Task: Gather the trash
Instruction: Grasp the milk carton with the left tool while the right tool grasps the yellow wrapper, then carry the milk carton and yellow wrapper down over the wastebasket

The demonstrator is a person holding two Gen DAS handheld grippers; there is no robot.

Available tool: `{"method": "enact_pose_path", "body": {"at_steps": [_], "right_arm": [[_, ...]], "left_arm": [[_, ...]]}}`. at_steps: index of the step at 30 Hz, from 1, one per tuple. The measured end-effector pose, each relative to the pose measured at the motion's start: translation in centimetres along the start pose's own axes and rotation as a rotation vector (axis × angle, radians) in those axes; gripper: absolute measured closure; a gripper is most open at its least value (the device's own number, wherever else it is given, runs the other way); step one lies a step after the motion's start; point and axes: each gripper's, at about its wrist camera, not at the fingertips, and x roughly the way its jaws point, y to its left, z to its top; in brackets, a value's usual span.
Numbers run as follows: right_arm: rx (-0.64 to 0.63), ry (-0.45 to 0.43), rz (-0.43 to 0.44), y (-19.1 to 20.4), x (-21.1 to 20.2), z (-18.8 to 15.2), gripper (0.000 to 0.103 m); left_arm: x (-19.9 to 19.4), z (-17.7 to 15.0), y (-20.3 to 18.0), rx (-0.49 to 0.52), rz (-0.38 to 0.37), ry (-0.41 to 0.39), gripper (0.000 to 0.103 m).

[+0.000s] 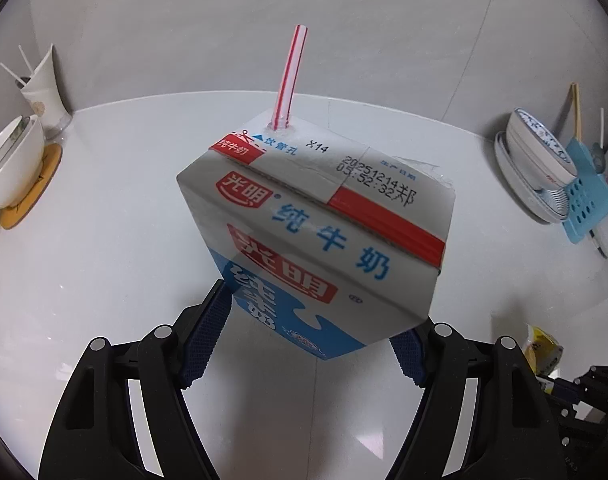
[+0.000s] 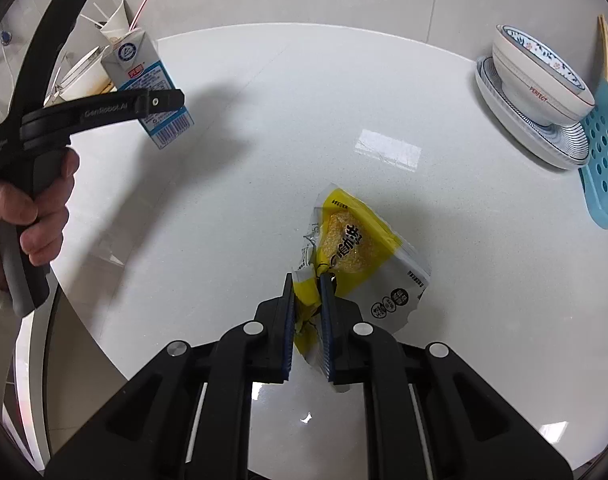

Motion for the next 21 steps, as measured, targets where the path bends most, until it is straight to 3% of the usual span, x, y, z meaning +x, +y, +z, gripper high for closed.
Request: {"method": "enact_pose_path", "body": {"at_steps": [21], "right_arm": [[0.012, -0.124, 0.011, 3.3, -4.7, 0.2, 0.092]], "left_arm": [[-11.5, -6.8, 3.3, -0.089, 0.022, -0.063, 0.031]]}}
